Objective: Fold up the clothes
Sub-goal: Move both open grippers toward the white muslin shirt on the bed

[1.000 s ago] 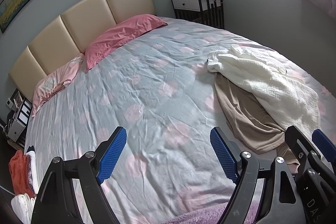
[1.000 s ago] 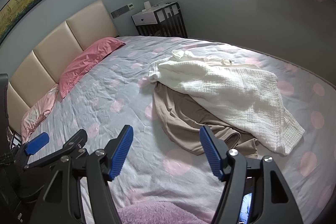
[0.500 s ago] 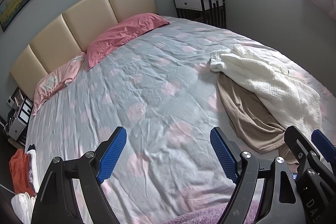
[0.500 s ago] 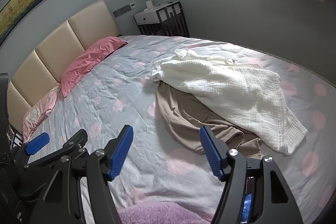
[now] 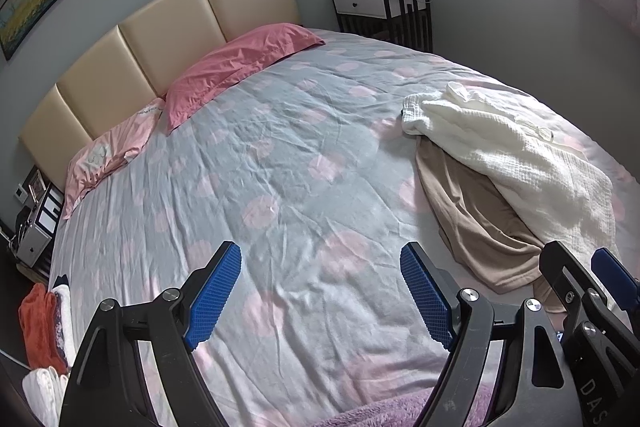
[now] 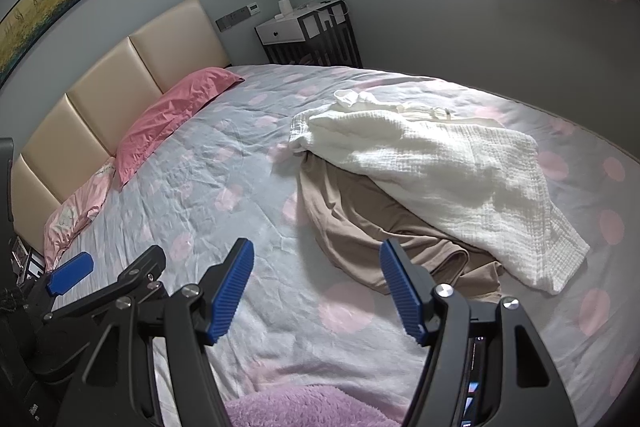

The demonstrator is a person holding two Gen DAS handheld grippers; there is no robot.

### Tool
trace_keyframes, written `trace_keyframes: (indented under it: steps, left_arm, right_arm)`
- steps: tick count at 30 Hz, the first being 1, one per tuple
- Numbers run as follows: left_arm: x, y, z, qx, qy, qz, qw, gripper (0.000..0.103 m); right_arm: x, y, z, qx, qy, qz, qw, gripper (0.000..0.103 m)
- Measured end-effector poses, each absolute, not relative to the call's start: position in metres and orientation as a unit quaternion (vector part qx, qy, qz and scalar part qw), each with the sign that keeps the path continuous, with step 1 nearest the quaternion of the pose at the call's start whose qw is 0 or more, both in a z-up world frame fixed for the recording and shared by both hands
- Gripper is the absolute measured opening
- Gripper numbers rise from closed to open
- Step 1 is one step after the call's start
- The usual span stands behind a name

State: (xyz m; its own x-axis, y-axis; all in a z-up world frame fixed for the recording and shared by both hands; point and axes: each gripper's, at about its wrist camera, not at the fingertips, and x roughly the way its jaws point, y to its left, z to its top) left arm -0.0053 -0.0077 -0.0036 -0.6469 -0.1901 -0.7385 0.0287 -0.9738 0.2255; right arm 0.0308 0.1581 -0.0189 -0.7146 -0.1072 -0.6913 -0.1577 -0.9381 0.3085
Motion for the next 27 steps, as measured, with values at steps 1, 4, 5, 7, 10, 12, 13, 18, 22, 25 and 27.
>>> trace_keyframes:
  steps: [1, 4, 5, 7, 10, 12, 13, 18, 22, 25, 27]
  left_arm:
    - [-0.0053, -0.0076, -0.0038, 0.416, -0.097, -0.902, 0.060, 0.083]
    - [-0.0068, -0.0070, -0.0047, 0.418, -0.096, -0.901, 0.060, 0.083]
    - [-0.0069, -0.0069, -0.0051, 0.419, -0.096, -0.901, 0.060, 0.083]
    - [-0.0073, -0.0070, -0.0059, 0.420, -0.096, -0.901, 0.061, 0.083]
    - [-0.0085, -0.0072, -0.0063, 0.421, -0.096, -0.900, 0.061, 0.083]
    - [-0.0083, -0.0070, -0.0063, 0.421, -0.097, -0.900, 0.062, 0.083]
    - [-0.0079, -0.0068, -0.0062, 0.421, -0.097, -0.900, 0.062, 0.083]
    - [-0.0082, -0.0072, -0.0079, 0.423, -0.098, -0.899, 0.064, 0.083]
    - [-0.0079, -0.0083, -0.0077, 0.423, -0.097, -0.899, 0.064, 0.083]
    - [-0.0076, -0.0090, -0.0079, 0.424, -0.097, -0.898, 0.064, 0.083]
    - [-0.0080, -0.0103, -0.0087, 0.424, -0.097, -0.898, 0.064, 0.083]
  right_arm:
    - [0.0307, 0.1581, -0.0190, -0.378, 0.175, 0.909, 0.014, 0.065]
    - [0.0302, 0.1583, -0.0197, -0.379, 0.175, 0.909, 0.014, 0.065]
    - [0.0301, 0.1587, -0.0201, -0.379, 0.176, 0.908, 0.014, 0.065]
    - [0.0294, 0.1591, -0.0212, -0.380, 0.177, 0.908, 0.012, 0.065]
    - [0.0287, 0.1589, -0.0224, -0.382, 0.178, 0.907, 0.010, 0.065]
    - [0.0285, 0.1586, -0.0229, -0.382, 0.178, 0.907, 0.010, 0.065]
    - [0.0284, 0.1585, -0.0231, -0.382, 0.178, 0.907, 0.009, 0.065]
    - [0.0280, 0.1583, -0.0244, -0.384, 0.180, 0.905, 0.007, 0.065]
    - [0.0275, 0.1579, -0.0248, -0.385, 0.180, 0.905, 0.007, 0.065]
    - [0.0273, 0.1579, -0.0247, -0.385, 0.180, 0.905, 0.006, 0.065]
    - [0.0272, 0.1572, -0.0249, -0.386, 0.179, 0.905, 0.005, 0.065]
